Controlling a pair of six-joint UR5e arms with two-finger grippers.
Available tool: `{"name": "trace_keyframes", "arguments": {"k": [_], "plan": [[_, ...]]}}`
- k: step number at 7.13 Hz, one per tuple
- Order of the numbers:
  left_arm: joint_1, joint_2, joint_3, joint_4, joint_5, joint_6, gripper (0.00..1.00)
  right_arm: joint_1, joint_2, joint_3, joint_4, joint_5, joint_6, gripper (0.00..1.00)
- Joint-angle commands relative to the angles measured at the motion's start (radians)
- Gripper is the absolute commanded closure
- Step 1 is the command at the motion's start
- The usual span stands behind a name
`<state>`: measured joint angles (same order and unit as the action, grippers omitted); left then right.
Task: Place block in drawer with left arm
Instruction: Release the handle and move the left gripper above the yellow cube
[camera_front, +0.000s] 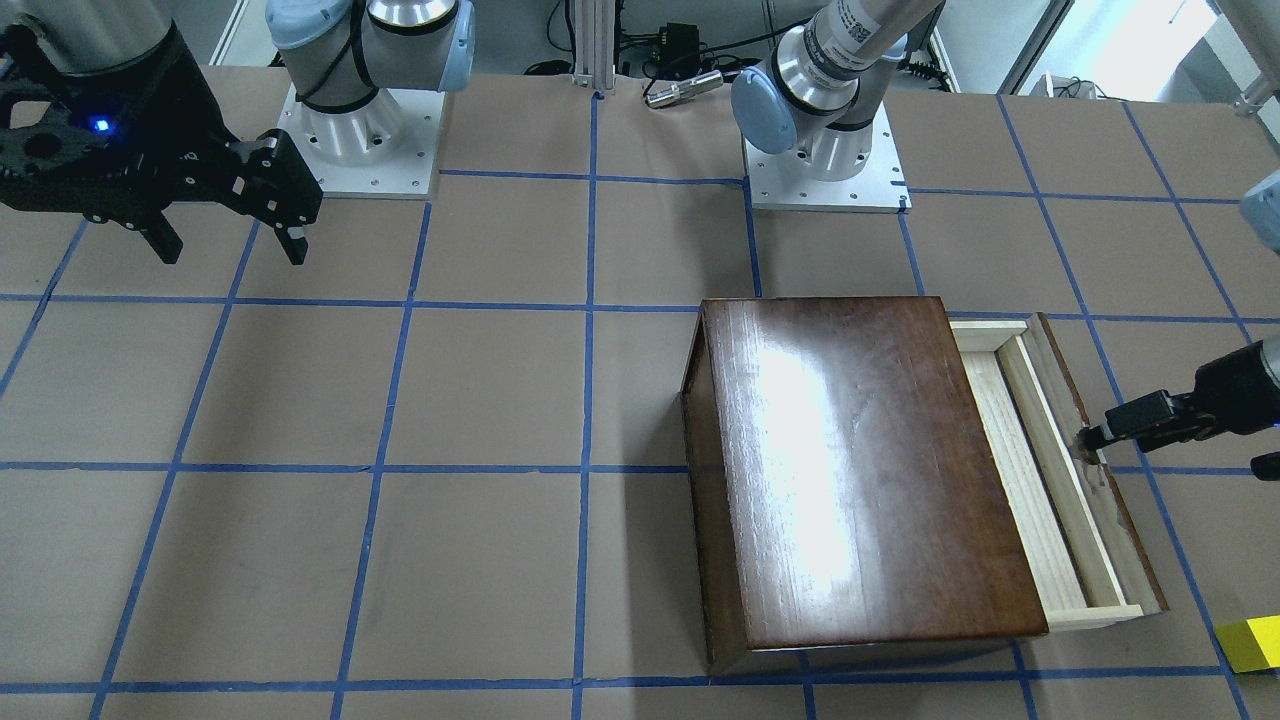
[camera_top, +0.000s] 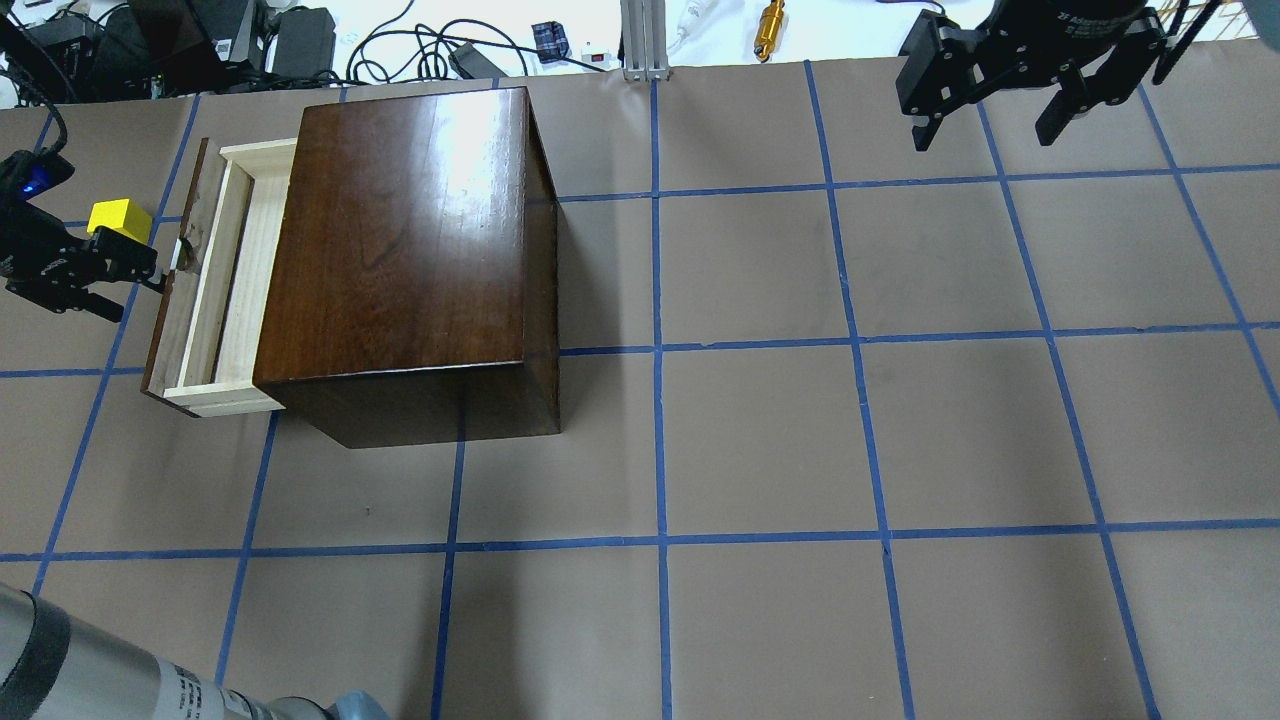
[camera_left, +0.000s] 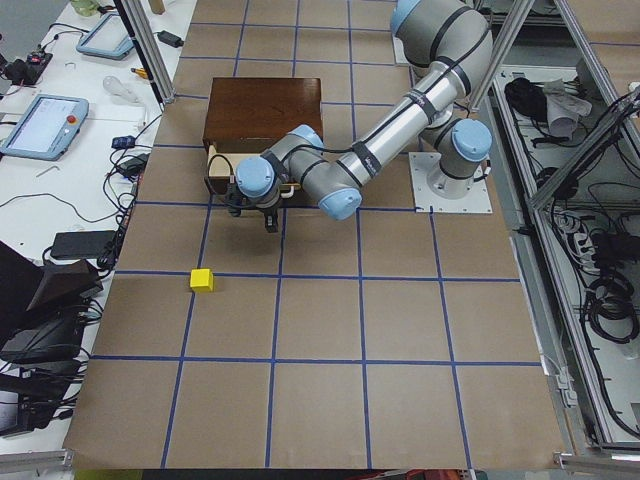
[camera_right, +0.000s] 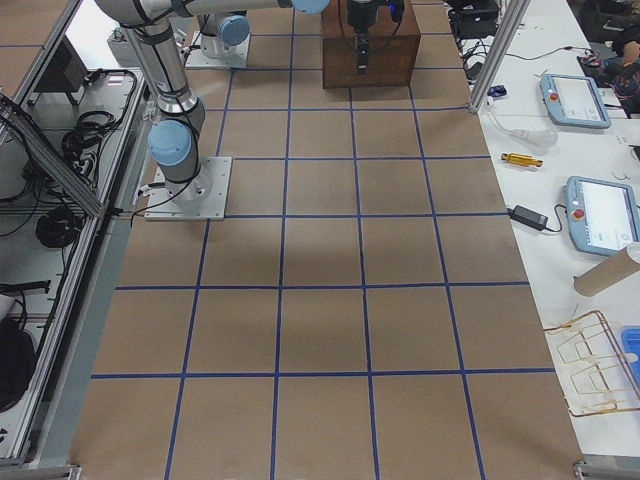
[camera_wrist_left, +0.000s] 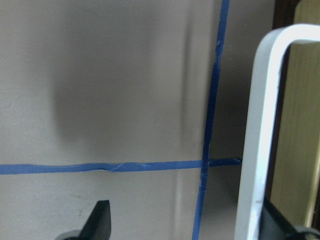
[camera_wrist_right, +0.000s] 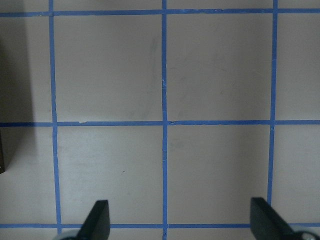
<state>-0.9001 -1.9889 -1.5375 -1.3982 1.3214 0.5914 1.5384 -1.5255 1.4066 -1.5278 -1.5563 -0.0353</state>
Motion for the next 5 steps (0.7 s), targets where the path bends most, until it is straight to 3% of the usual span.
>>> {"name": "trace_keyframes", "arguments": {"k": [1,3,5], "plan": [[0.0,0.005,0.027,-0.015,-0.002,-0.002,0.0,0.0,-0.001,0.0,0.0,-0.001,0.0,0.0],[0.013,0.01,0.058,-0.018,0.007,0.002,0.0,-0.001,-0.001,0.0,0.0,-0.001,0.0,0.0],[0.018,-0.034,0.17,-0.019,0.06,0.123,0.0,-0.001,-0.001,0.0,0.0,-0.001,0.0,0.0]]}}
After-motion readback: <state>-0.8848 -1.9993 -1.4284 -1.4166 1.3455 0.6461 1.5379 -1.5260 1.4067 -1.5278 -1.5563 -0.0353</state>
